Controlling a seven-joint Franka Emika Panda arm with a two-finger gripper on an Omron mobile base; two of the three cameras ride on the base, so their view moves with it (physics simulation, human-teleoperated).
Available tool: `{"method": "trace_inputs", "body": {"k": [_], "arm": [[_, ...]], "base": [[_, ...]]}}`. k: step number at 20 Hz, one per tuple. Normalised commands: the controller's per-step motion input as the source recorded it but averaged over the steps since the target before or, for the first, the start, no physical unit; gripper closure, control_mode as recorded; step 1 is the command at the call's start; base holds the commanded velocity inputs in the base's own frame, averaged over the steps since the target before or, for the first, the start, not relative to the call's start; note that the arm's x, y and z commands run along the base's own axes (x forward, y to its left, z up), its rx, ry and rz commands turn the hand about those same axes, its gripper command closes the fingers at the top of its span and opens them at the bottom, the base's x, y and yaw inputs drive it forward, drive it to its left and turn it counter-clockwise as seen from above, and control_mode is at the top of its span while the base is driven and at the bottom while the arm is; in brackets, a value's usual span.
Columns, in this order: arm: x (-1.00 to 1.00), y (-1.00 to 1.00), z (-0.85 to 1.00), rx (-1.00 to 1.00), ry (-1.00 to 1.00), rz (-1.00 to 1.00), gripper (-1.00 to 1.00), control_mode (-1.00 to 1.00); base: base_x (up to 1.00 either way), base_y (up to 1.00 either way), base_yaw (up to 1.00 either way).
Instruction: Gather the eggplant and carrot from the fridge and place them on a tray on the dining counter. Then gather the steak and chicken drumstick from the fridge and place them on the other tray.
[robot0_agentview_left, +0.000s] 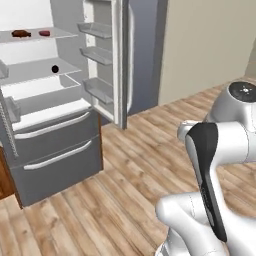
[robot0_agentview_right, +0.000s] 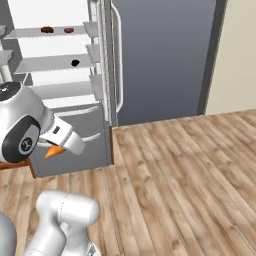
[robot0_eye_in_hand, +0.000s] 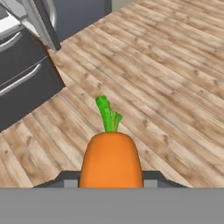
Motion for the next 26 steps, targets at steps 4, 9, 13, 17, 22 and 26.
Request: {"method": "trace_inputs", "body": {"k": [4,9,13,17,22,26], "arm": [[0.00,0.00,0.00,0.00,0.00,0.00,1.00,1.00],[0.00,0.00,0.00,0.00,0.00,0.00,1.00,1.00],[0.00,0.00,0.00,0.00,0.00,0.00,1.00,1.00],[0.00,0.00,0.00,0.00,0.00,0.00,1.00,1.00],[0.00,0.00,0.00,0.00,0.00,0.00,1.00,1.00],[0.00,0.00,0.00,0.00,0.00,0.00,1.00,1.00]], "base": [[-0.64,0.00,-0.48],[-0.42,0.00,-0.53],[-0.24,0.00,-0.52],[-0.13,0.00,-0.50],[-0.06,0.00,-0.49],[0.07,0.00,-0.42]]}}
